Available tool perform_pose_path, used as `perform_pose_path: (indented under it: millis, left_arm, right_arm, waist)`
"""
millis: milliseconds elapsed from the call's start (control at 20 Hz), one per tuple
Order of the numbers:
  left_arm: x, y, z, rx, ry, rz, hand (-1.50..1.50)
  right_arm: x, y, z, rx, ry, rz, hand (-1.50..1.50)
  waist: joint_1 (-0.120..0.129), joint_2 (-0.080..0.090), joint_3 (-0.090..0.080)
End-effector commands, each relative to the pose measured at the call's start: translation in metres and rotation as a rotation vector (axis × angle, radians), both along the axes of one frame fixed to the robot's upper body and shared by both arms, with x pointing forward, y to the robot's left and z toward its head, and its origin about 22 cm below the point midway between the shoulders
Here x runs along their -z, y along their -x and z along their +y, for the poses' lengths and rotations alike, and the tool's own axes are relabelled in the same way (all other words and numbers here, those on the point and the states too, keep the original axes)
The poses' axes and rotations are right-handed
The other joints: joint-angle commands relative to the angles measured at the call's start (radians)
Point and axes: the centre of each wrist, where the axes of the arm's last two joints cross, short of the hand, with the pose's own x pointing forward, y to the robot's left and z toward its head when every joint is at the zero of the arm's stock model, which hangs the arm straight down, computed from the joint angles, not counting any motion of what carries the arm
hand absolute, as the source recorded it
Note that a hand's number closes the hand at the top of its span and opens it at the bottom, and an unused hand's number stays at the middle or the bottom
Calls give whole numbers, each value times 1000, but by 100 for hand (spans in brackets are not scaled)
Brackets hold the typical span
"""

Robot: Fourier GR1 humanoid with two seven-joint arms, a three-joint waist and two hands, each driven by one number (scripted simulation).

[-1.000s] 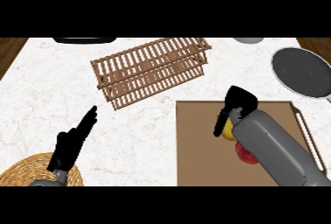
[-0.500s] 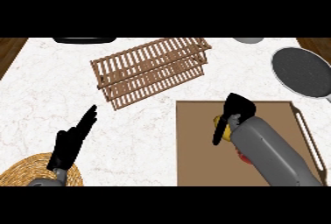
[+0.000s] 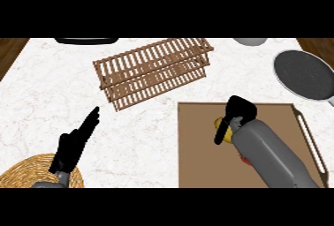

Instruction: Pick the lemon from the tray and place it in the tiered shelf

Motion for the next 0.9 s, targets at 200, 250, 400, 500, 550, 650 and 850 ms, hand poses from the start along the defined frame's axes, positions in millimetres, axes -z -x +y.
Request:
perform_pose_path:
  millis: [200,250,400,500,550,650,850]
  left_arm:
    - [11,-4,-11,8,8,-6,0]
    - [-15,-15,6,2,-8,1,0]
    - [7,4,-16,13,13,15,0]
    - [-2,0,1,-15,21,-4,0]
    - [-5,-7,-4,-3,0,3,0]
    - [9,-8,6,-11,6,9,0]
    - [8,-1,8,-14,5,17,0]
  right_arm:
    - [19,6,17,39,92,21,150]
    - [0,-10,14,66,112,1,150]
    - [-5,-7,17,64,190,-29,150]
    - [-15,-8,11,86,182,-82,150]
    - [-2,-2,4,77,180,-74,150]
    - [-33,4,26,-35,146,-176,150]
    - [-50,32,23,-469,-86,-326,150]
  waist:
    - [1,16,10]
    - [5,15,10]
    - [5,13,10]
    - [1,12,10]
    - [-2,13,10]
    - [-5,13,10]
    - [-17,7,11]
